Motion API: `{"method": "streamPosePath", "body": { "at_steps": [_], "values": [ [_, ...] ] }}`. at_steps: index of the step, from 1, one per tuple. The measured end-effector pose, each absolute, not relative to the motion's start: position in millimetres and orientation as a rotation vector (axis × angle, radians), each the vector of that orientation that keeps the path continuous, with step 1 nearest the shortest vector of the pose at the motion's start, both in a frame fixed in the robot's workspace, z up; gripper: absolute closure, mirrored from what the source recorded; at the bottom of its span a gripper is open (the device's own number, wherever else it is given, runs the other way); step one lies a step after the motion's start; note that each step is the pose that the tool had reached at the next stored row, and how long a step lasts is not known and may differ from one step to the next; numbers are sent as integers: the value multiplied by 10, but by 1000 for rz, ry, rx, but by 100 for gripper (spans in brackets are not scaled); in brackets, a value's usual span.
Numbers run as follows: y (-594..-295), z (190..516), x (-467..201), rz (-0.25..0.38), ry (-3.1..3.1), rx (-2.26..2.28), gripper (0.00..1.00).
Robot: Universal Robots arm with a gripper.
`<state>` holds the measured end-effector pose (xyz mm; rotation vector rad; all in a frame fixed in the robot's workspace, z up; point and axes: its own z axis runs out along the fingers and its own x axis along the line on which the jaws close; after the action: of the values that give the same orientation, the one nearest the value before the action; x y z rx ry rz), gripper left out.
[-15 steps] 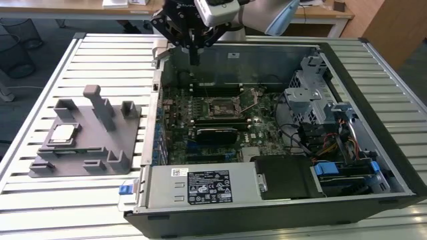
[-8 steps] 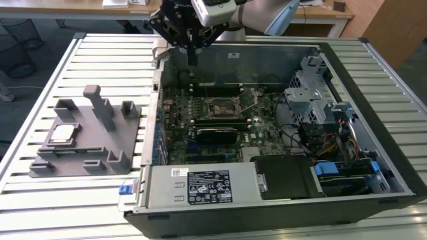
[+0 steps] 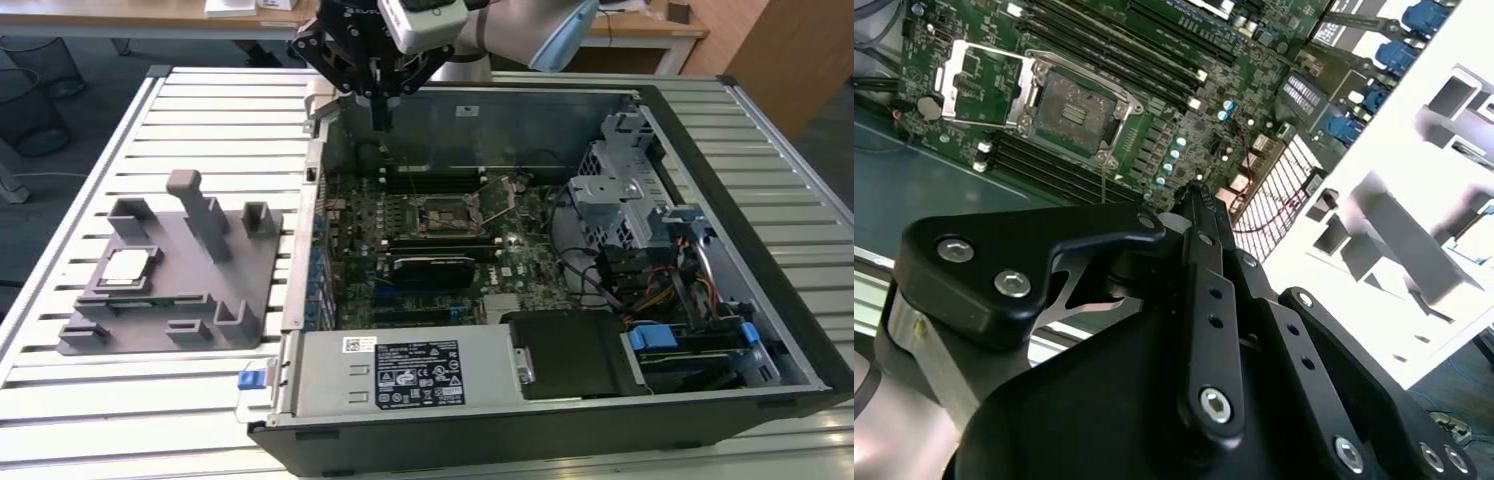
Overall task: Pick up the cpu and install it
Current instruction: 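Reach for the cpu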
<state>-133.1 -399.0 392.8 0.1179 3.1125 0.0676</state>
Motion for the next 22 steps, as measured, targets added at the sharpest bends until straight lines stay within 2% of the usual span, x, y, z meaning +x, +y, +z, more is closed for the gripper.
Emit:
{"method": "streamPosePath", "body": {
  "at_steps": [22],
  "values": [
    [-3989,3919,-1401,68,3112,118,88]
  ]
}}
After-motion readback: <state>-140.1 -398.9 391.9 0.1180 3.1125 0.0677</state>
